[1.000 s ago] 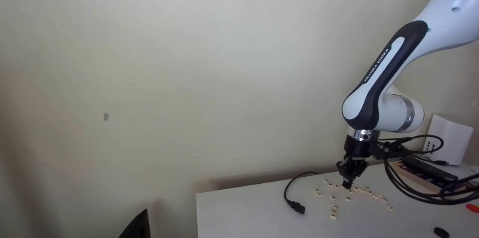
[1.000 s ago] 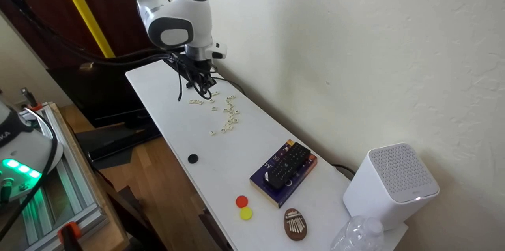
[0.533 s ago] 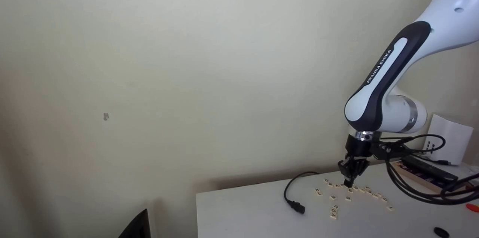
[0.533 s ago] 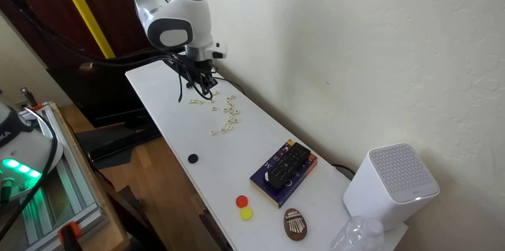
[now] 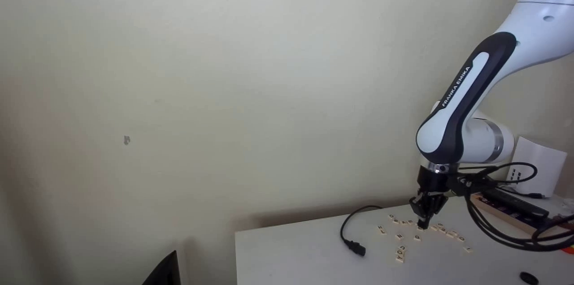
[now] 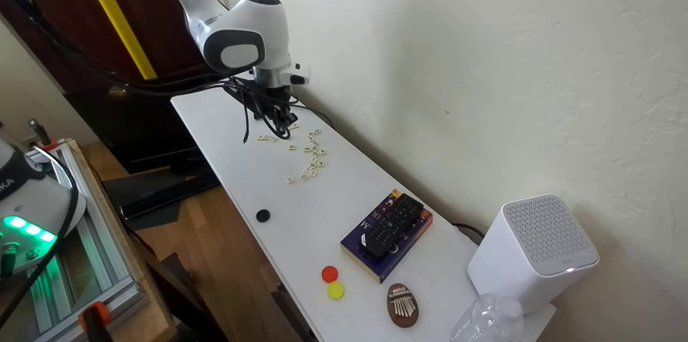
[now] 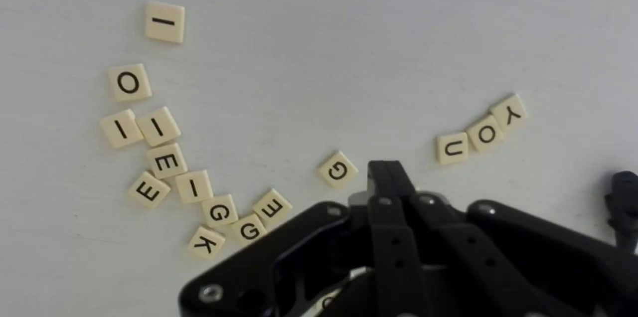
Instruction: Move the letters YOUN the left, move the letters GIG to the front
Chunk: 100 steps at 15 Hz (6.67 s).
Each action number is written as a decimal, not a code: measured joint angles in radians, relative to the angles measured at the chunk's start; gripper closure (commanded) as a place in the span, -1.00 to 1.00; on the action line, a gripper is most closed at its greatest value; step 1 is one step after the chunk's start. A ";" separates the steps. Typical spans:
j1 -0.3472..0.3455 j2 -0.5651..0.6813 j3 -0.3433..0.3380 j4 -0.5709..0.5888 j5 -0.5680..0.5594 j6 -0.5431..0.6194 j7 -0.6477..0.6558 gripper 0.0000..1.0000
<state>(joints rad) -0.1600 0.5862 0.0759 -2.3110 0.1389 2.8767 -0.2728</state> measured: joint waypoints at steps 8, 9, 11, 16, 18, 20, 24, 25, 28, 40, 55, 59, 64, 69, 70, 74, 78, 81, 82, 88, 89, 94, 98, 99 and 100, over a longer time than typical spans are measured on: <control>0.055 0.088 -0.068 0.002 -0.067 0.166 0.068 1.00; 0.055 0.099 -0.068 0.004 -0.068 0.188 0.070 1.00; 0.055 0.120 -0.068 0.014 -0.069 0.208 0.073 1.00; 0.055 0.160 -0.059 0.039 -0.071 0.251 0.077 1.00; 0.055 0.170 -0.058 0.046 -0.083 0.256 0.077 1.00; 0.059 0.172 -0.061 0.050 -0.102 0.256 0.077 1.00; 0.075 0.172 -0.079 0.051 -0.159 0.255 0.072 1.00; 0.079 0.172 -0.084 0.051 -0.178 0.255 0.067 1.00; 0.083 0.169 -0.090 0.043 -0.228 0.256 0.049 1.00; 0.082 0.151 -0.104 -0.044 -0.384 0.347 -0.070 1.00; 0.139 0.129 -0.188 -0.087 -0.558 0.327 -0.221 1.00; 0.084 0.125 -0.149 -0.094 -0.558 0.328 -0.222 1.00; -0.148 0.123 0.019 -0.130 -0.558 0.329 -0.231 1.00; -0.231 0.123 0.057 -0.148 -0.557 0.332 -0.229 1.00; -0.241 0.123 0.060 -0.149 -0.557 0.336 -0.228 1.00; -0.278 0.117 0.073 -0.154 -0.557 0.371 -0.222 1.00; -0.301 0.092 0.079 -0.171 -0.534 0.380 -0.147 1.00; -0.301 0.072 0.061 -0.175 -0.467 0.378 -0.061 1.00; -0.301 0.066 0.055 -0.175 -0.443 0.375 -0.035 1.00; -0.299 0.058 0.027 -0.169 -0.294 0.323 0.120 1.00; -0.298 0.058 0.024 -0.168 -0.266 0.310 0.145 1.00; -0.284 0.062 0.014 -0.157 -0.124 0.280 0.273 1.00; -0.279 0.080 0.020 -0.129 -0.050 0.279 0.347 1.00; -0.277 0.086 0.020 -0.121 -0.042 0.276 0.358 1.00; -0.272 0.093 0.020 -0.112 -0.036 0.270 0.367 1.00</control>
<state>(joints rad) -0.4325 0.6792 0.0964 -2.4234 0.1025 3.1467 0.0937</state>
